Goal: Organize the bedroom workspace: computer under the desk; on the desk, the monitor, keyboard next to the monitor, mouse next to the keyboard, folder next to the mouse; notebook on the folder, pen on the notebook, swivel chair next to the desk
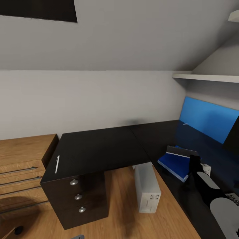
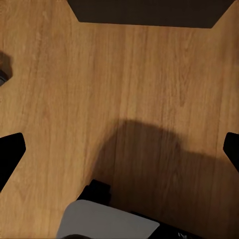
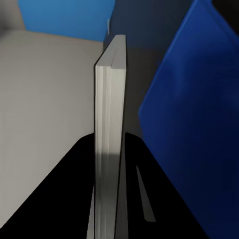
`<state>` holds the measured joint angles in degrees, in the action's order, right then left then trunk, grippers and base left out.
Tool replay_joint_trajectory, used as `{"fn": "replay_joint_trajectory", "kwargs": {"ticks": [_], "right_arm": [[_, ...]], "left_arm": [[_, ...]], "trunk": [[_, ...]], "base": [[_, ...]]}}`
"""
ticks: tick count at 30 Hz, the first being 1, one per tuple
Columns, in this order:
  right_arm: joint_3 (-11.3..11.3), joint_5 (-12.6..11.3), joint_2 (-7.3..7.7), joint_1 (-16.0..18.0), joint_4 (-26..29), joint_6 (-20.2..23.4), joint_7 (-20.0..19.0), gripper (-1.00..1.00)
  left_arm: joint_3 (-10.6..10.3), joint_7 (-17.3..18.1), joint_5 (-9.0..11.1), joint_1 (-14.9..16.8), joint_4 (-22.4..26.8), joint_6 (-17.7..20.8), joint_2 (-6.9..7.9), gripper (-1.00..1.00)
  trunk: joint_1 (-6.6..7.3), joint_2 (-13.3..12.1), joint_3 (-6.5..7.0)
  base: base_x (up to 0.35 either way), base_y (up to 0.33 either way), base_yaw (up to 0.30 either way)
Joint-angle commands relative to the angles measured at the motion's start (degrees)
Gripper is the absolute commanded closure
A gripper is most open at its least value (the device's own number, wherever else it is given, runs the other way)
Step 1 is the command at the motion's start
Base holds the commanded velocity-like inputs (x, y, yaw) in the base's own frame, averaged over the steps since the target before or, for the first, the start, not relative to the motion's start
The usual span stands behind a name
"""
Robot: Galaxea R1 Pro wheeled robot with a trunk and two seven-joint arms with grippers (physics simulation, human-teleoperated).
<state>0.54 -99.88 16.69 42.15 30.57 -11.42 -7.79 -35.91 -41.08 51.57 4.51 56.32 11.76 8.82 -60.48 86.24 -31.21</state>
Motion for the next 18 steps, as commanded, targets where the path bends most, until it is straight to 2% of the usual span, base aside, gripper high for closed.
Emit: {"fn": "replay_joint_trajectory", "kwargs": {"ticks": [1,9,18], "right_arm": [[0.1,-0.9,0.01,0.1,-0.1,-0.1,-0.9,1.00],[0.2,-0.9,0.01,0.0,-0.1,-0.1,-0.9,1.00],[0.2,-0.9,0.01,0.1,-0.1,-0.1,-0.9,1.00]], "left_arm": [[-0.2,-0.4,0.2,0.1,0.1,0.2,0.07,-1.00],[-0.2,-0.4,0.2,0.1,0.1,0.2,0.06,-1.00],[-0.2,-0.4,0.2,0.1,0.1,0.2,0.06,-1.00]], "trunk": [[0.23,-0.4,0.13],[1.99,-3.6,1.56],[1.99,-3.6,1.56]], "base": [[0.000,0.000,0.000],[0.000,0.000,0.000],[0.000,0.000,0.000]]}}
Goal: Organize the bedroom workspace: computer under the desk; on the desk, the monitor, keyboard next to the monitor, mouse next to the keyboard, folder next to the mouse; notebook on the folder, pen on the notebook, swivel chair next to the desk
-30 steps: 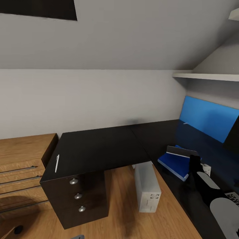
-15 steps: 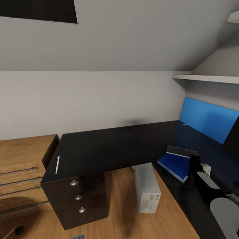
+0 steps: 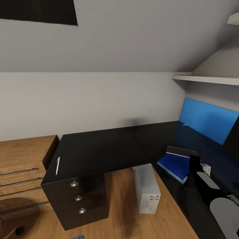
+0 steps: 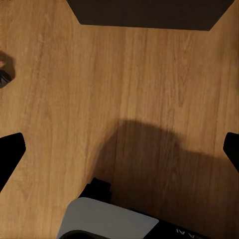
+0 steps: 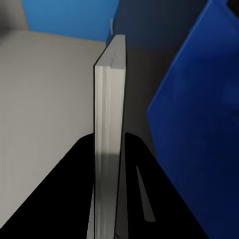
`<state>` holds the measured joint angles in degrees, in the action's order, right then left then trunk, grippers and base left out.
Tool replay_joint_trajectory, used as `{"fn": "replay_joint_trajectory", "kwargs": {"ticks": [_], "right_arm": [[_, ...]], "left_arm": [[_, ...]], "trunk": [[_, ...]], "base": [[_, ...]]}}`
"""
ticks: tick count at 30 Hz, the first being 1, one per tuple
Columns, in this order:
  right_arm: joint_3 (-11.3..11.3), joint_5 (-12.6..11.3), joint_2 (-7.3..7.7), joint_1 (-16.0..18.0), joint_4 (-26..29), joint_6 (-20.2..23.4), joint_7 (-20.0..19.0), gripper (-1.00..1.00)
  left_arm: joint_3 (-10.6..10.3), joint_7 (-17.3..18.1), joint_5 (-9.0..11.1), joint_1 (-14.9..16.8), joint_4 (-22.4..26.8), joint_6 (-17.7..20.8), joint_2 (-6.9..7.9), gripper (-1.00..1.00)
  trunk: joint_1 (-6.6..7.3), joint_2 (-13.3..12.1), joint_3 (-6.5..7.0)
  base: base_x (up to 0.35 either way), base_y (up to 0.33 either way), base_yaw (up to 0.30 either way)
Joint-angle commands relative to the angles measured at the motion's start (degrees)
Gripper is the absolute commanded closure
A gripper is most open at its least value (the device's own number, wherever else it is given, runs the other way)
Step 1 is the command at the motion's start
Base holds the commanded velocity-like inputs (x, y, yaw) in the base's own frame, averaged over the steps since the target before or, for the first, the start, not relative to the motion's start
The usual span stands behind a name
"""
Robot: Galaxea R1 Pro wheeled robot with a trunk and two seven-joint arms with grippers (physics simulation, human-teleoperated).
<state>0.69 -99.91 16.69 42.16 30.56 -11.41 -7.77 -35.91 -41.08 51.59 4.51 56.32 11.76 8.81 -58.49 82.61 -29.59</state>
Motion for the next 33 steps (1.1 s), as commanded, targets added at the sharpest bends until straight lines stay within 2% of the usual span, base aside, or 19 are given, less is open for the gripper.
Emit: {"fn": "replay_joint_trajectory", "kwargs": {"ticks": [1,10,33], "right_arm": [[0.1,-0.9,0.01,0.0,-0.1,-0.1,-0.8,1.00],[0.2,-0.9,-0.07,0.0,-0.1,0.0,1.5,1.00],[0.3,-1.0,-0.17,0.0,0.0,0.1,2.1,1.00]], "left_arm": [[-0.2,-0.4,0.2,0.1,0.1,0.2,0.07,-1.00],[-0.2,-0.4,0.2,0.1,0.1,0.2,0.07,-1.00],[-0.2,-0.5,0.2,0.1,0.1,0.2,0.07,-1.00]], "trunk": [[0.00,0.0,-0.06],[0.00,0.0,-0.06],[0.00,0.0,-0.06]], "base": [[0.000,0.000,0.000],[0.000,0.000,0.000],[0.000,0.000,0.000]]}}
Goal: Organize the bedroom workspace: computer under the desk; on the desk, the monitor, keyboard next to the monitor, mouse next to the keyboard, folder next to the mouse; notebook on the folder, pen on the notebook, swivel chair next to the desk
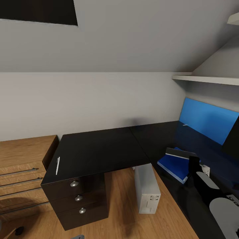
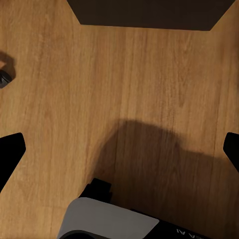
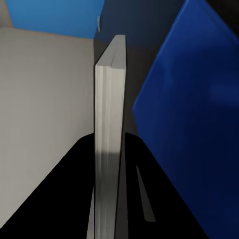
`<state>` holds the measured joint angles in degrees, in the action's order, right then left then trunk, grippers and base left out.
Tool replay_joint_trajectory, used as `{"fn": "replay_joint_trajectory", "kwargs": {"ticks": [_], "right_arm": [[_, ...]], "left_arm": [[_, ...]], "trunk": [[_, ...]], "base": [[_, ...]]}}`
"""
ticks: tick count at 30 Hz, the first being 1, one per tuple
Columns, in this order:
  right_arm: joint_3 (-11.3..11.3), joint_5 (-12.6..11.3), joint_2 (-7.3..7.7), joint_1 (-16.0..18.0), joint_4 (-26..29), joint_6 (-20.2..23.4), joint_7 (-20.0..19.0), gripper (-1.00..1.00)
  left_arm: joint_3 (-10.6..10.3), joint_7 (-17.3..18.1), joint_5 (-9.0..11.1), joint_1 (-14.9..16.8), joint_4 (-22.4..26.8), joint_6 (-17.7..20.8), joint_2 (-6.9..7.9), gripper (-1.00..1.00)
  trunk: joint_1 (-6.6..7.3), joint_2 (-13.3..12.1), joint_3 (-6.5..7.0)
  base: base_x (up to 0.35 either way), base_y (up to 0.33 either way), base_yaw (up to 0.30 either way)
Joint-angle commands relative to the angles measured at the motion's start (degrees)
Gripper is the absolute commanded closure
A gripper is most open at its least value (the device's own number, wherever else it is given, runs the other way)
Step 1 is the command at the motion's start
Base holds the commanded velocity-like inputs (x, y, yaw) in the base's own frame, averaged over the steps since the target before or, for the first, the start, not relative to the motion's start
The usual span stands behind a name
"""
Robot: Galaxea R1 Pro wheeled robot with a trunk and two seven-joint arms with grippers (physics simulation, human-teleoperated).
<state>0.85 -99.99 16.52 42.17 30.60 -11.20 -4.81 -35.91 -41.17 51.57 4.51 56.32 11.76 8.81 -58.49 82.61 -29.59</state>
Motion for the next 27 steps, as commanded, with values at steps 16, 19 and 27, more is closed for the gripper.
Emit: {"fn": "replay_joint_trajectory", "kwargs": {"ticks": [16,19,27], "right_arm": [[0.1,-0.8,0.01,0.0,0.0,-0.1,-0.8,-1.00],[0.1,-0.8,0.03,0.0,0.0,-0.1,-0.8,-1.00],[0.1,-0.8,0.07,0.0,0.0,-0.1,-0.8,-1.00]], "left_arm": [[-0.2,-0.4,0.2,0.1,0.1,0.2,0.11,-1.00],[-0.2,-0.4,0.2,0.1,0.1,0.2,0.14,-1.00],[-0.2,-0.4,0.2,0.1,0.1,0.2,0.15,-1.00]], "trunk": [[0.00,0.0,-0.06],[0.00,0.0,-0.06],[0.00,0.0,-0.06]], "base": [[0.000,0.000,0.000],[0.000,0.000,0.000],[-0.069,0.000,0.000]]}}
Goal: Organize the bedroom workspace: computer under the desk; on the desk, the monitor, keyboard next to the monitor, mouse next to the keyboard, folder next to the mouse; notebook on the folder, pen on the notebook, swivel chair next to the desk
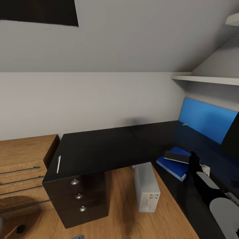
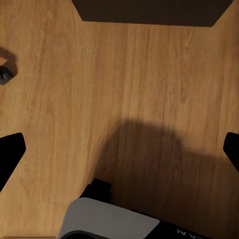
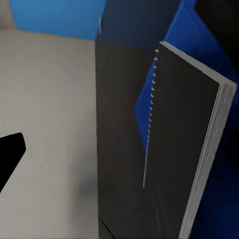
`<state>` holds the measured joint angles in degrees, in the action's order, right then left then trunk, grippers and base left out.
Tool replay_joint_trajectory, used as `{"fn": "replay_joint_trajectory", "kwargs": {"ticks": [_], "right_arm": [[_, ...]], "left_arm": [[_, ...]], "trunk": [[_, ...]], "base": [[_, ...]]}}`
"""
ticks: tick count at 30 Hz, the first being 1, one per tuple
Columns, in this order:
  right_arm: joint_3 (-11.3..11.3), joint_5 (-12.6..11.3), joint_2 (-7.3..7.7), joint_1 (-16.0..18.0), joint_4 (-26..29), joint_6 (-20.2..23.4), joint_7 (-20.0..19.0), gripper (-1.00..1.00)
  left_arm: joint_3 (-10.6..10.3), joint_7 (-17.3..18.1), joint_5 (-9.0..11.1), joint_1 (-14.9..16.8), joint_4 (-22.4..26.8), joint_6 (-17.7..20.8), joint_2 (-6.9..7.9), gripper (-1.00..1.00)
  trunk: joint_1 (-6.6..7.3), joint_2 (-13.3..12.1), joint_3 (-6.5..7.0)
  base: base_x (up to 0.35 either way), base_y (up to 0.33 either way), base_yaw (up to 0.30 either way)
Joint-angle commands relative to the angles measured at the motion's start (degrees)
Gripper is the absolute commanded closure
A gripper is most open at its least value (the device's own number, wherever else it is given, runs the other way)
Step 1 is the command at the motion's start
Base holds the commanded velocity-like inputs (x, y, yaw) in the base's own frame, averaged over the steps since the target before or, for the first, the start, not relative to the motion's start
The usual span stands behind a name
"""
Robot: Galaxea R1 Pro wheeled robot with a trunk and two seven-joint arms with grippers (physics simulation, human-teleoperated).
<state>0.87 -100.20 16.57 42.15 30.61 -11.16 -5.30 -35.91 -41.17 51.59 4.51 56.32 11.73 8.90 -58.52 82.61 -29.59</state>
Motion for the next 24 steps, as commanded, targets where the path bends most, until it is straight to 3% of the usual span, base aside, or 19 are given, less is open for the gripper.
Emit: {"fn": "replay_joint_trajectory", "kwargs": {"ticks": [1,7,24], "right_arm": [[0.1,-0.6,0.02,0.0,0.0,-0.2,-0.3,-1.00],[0.1,-0.6,0.04,0.0,0.0,-0.2,-0.3,-1.00],[0.0,-0.7,-0.17,0.0,0.9,-0.3,-0.9,-1.00]], "left_arm": [[-0.2,-0.4,0.2,0.1,0.1,0.2,0.07,-1.00],[-0.2,-0.4,0.2,0.1,0.1,0.2,0.07,-1.00],[-0.1,-0.4,0.2,0.1,0.1,0.1,0.07,-1.00]], "trunk": [[0.02,0.0,-0.06],[0.02,0.0,-0.06],[0.02,0.0,-0.06]], "base": [[-0.251,0.000,0.000],[-0.121,0.000,0.000],[-0.004,0.000,0.000]]}}
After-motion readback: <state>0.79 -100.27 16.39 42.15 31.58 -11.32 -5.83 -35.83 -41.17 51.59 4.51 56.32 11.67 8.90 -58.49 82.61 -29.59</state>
